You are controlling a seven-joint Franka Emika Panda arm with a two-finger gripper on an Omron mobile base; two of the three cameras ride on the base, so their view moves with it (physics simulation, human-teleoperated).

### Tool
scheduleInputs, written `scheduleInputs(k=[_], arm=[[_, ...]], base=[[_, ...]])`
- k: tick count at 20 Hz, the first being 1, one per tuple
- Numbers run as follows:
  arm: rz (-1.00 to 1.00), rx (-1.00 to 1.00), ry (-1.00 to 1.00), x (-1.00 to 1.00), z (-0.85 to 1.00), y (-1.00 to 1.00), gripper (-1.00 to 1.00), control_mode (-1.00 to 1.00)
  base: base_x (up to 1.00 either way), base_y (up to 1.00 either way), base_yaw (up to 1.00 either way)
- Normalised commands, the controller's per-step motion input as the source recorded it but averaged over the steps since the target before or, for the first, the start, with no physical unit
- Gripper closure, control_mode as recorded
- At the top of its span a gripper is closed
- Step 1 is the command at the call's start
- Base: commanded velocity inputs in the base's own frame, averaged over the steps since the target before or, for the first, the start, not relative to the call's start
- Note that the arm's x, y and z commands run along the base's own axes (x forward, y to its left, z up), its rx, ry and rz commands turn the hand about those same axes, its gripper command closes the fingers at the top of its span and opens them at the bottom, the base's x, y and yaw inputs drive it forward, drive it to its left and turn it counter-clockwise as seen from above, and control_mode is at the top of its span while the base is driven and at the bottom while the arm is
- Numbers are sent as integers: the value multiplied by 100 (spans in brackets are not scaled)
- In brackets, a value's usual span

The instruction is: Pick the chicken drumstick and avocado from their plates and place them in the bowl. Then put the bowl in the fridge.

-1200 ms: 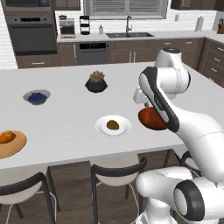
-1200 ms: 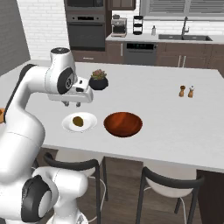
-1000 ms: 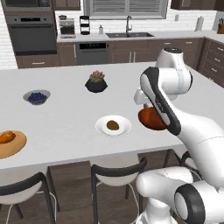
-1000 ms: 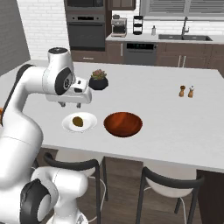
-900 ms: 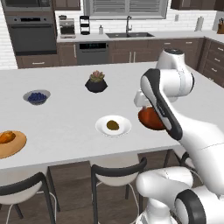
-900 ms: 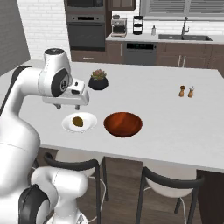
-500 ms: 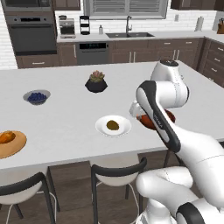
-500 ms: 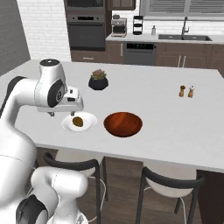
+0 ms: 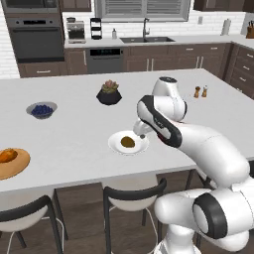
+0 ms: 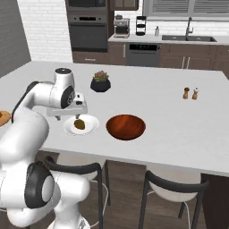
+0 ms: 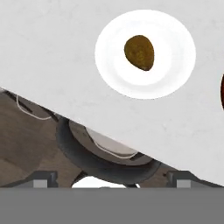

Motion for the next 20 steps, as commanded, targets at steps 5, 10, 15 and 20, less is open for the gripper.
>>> scheduleInputs(k=[5, 10, 15, 20], arm=[[1, 0, 12, 91, -45, 15, -100, -100], [0, 0, 5, 89, -60, 25, -100, -100], [0, 0, 11, 69, -57, 10, -100, -100], [0, -1, 2, 38, -52, 9, -100, -100]], base=[[0, 0, 0], [0, 0, 0], [0, 0, 0], [0, 0, 0]])
